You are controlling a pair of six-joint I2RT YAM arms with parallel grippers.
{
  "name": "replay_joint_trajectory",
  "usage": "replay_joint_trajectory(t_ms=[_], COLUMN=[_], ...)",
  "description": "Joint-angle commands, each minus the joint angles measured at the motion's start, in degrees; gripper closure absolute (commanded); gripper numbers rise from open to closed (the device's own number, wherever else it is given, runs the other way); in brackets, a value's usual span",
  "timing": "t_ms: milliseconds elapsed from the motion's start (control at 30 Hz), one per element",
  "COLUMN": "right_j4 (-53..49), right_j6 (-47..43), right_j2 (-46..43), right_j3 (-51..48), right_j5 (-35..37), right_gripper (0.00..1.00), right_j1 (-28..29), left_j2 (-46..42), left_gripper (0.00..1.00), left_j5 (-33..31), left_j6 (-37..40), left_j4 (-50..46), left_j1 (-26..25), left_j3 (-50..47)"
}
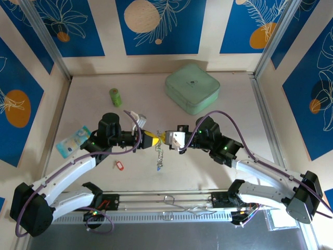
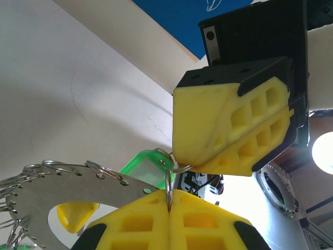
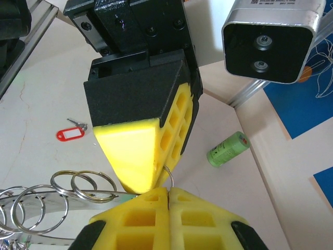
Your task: Put the keys on the keyring
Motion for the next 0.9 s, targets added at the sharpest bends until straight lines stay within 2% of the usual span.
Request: replay_joint_trajectory(t_ms=[0, 867], right_j4=[-1.84, -6.45], right_j6=[-0.99, 1.68], right_j2=[-0.3, 1.67], right_j3=[1.58, 3.68], right_j5=[-0.5, -4.63], right_gripper=[1.0, 1.0], right_j1=[0.71, 0.87], left_j2=[-0.34, -1.29], left_gripper=[1.0, 1.0], left_j5=[0.34, -3.52], left_j6=[0.22, 2.0], left_j4=[0.9, 0.8], left_j1=[-0.33, -0.29], left_j3=[2.78, 2.99])
